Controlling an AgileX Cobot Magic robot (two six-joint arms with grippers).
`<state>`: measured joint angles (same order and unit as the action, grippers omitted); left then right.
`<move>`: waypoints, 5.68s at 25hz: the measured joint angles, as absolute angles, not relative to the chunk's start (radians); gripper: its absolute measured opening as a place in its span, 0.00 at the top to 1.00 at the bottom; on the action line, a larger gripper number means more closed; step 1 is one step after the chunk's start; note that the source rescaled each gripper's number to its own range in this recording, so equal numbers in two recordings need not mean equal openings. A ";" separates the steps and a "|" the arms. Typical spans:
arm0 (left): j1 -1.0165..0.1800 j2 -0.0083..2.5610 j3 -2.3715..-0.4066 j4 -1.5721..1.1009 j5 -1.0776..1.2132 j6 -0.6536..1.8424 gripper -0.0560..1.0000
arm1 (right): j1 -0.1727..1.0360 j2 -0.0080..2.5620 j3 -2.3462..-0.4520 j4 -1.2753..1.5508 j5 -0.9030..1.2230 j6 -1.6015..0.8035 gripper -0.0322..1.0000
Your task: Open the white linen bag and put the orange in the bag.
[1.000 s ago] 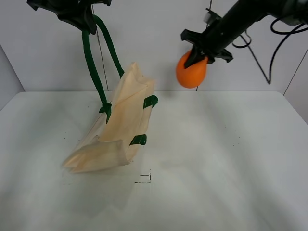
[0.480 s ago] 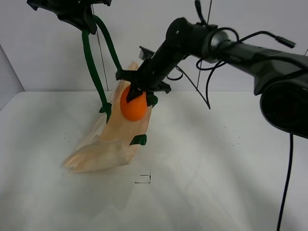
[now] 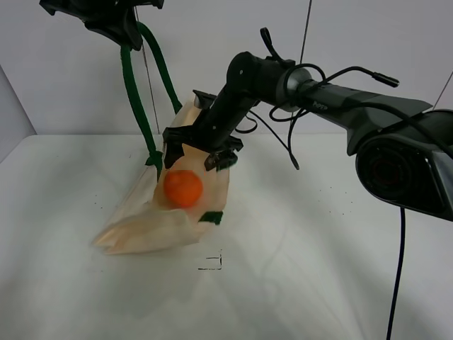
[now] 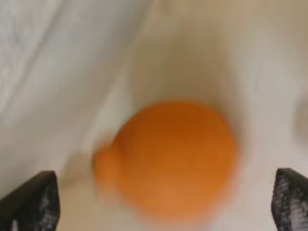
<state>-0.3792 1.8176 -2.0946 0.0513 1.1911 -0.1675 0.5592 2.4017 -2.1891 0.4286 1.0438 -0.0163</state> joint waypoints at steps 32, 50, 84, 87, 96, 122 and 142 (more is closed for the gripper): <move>-0.379 1.818 -2.095 0.049 1.191 -0.167 0.95 | 0.058 2.398 -2.278 -0.028 1.211 0.038 0.00; -0.379 1.818 -2.095 0.049 1.191 -0.167 0.95 | 0.059 1.667 -1.396 0.000 1.209 0.021 0.00; -0.379 1.843 -2.010 0.000 1.168 -0.167 0.95 | 0.059 -0.003 -0.493 0.000 1.026 -0.006 0.00; -0.380 1.908 -1.952 -0.043 1.116 -0.165 0.94 | 0.059 -0.003 -0.493 0.000 1.026 -0.006 0.00; -0.381 2.122 -1.901 -0.091 1.029 -0.145 0.18 | 0.059 -0.003 -0.493 0.000 1.026 -0.006 0.00; -0.065 2.130 -1.901 0.110 1.186 -0.159 0.08 | 0.059 -0.003 -0.493 0.000 1.026 -0.006 0.00; -0.003 1.783 -1.431 0.094 1.186 -0.142 0.08 | 0.059 -0.003 -0.493 0.000 1.026 -0.006 0.00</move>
<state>-0.0028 1.7829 -1.4312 0.0937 1.1860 -0.1416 0.0590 -0.0034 -0.4928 0.0000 1.0262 -0.0063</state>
